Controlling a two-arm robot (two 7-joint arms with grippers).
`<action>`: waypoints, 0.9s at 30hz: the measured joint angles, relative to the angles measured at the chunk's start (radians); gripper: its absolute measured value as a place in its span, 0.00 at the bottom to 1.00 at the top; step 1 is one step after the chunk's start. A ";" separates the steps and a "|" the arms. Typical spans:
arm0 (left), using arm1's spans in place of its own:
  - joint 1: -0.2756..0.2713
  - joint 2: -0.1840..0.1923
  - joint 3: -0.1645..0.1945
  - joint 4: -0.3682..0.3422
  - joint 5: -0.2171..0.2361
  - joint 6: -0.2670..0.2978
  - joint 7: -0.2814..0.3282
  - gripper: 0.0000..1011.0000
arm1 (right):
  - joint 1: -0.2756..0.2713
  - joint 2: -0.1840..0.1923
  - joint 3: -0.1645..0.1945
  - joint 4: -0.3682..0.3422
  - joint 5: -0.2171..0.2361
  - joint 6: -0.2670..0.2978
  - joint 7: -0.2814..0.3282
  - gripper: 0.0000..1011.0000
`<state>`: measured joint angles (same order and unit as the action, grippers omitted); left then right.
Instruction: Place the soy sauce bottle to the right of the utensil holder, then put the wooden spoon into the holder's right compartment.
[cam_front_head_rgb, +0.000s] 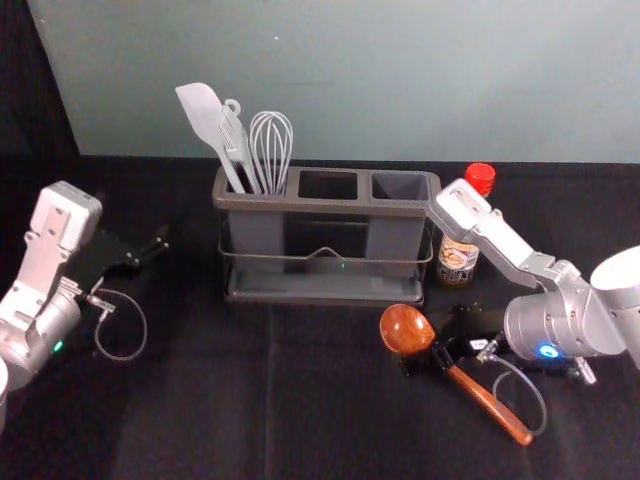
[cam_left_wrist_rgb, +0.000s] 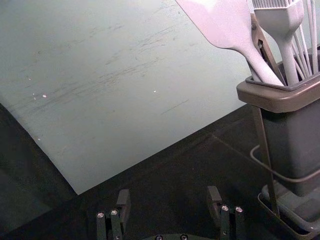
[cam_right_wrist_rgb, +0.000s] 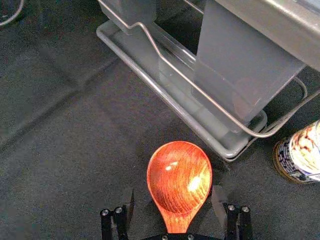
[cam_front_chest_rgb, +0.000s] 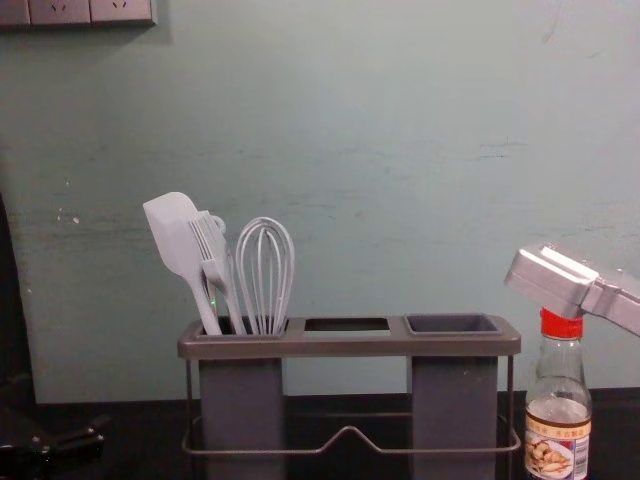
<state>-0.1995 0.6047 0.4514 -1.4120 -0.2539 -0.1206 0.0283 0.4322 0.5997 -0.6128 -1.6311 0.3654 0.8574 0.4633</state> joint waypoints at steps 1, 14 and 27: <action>0.000 0.000 0.000 0.000 0.000 0.000 0.000 0.99 | 0.001 -0.002 0.000 0.003 -0.003 0.000 0.001 0.99; 0.000 0.000 0.000 0.000 0.000 0.000 0.000 0.99 | 0.017 -0.040 0.001 0.050 -0.035 -0.002 0.018 0.99; 0.000 0.000 0.000 0.000 0.000 0.000 0.000 0.99 | 0.016 -0.063 0.012 0.071 -0.061 -0.002 0.032 0.99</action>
<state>-0.1996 0.6047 0.4514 -1.4120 -0.2539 -0.1205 0.0283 0.4483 0.5369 -0.6006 -1.5605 0.3046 0.8554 0.4957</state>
